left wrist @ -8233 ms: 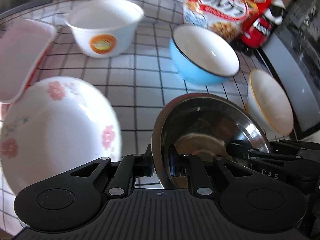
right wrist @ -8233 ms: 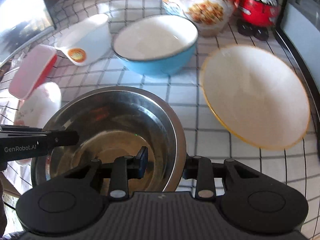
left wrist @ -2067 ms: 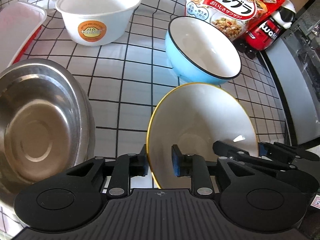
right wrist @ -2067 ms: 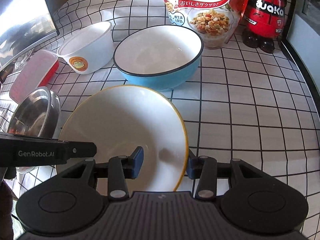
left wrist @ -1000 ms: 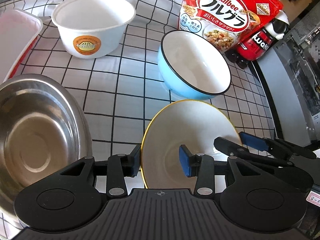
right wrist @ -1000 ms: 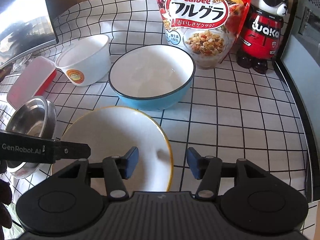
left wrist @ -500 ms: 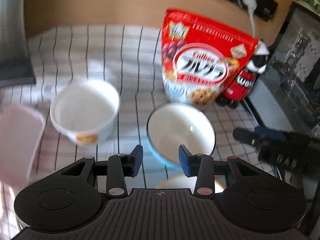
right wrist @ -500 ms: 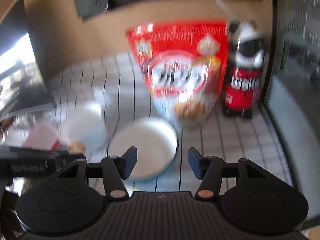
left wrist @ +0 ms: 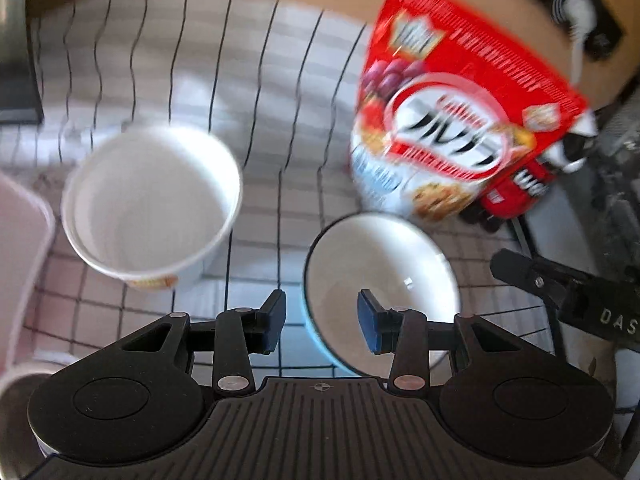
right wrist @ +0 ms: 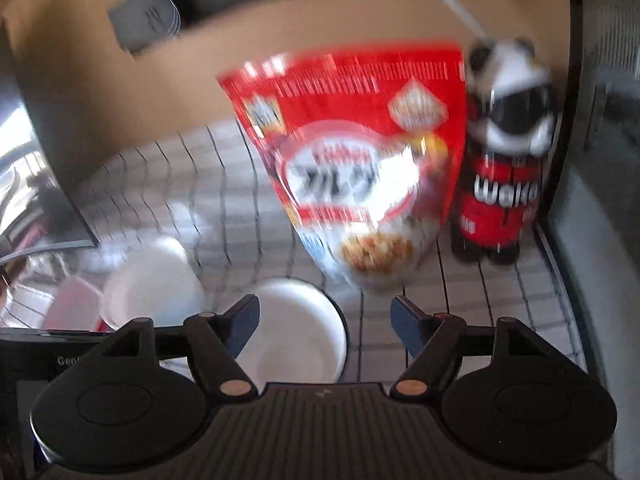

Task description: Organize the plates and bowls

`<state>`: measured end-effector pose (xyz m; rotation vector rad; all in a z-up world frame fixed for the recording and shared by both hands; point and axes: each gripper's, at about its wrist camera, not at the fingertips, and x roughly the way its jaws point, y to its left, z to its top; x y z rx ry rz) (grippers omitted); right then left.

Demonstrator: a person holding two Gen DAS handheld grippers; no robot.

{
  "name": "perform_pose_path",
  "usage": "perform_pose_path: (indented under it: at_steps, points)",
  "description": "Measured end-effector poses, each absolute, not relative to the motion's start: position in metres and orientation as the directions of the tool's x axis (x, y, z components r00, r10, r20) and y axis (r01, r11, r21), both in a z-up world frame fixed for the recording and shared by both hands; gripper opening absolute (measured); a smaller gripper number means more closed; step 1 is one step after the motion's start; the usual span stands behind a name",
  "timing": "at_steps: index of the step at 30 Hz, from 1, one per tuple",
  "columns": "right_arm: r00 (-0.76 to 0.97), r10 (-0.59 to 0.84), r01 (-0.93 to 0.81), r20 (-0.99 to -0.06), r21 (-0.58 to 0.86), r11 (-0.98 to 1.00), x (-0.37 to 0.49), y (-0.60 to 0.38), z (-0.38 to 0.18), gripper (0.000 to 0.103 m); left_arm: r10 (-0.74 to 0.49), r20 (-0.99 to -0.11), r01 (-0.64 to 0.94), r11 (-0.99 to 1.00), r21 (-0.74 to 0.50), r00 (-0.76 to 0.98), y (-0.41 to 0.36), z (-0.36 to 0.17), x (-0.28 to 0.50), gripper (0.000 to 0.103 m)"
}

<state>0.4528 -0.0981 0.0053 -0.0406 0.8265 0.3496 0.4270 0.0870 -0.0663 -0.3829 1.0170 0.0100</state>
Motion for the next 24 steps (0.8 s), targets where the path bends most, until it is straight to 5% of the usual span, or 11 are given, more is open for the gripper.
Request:
perform_pose_path:
  at_steps: [12, 16, 24]
  points:
    - [0.503, 0.273, -0.296, -0.82, 0.133, 0.946, 0.505, -0.1, -0.067, 0.073, -0.184, -0.89, -0.221, 0.929, -0.296, 0.417, 0.079, -0.131, 0.475, 0.043]
    - [0.466, 0.28, -0.309, -0.839, 0.142, 0.94, 0.517, -0.094, -0.082, 0.07, -0.199, -0.897, -0.219, 0.928, -0.302, 0.395, 0.077, -0.14, 0.482, 0.025]
    - [0.41, 0.261, -0.38, -0.874, 0.097, 0.92, 0.518, -0.075, -0.104, 0.04, -0.174, -0.913, -0.191, 0.947, -0.257, 0.368, 0.071, -0.144, 0.486, 0.022]
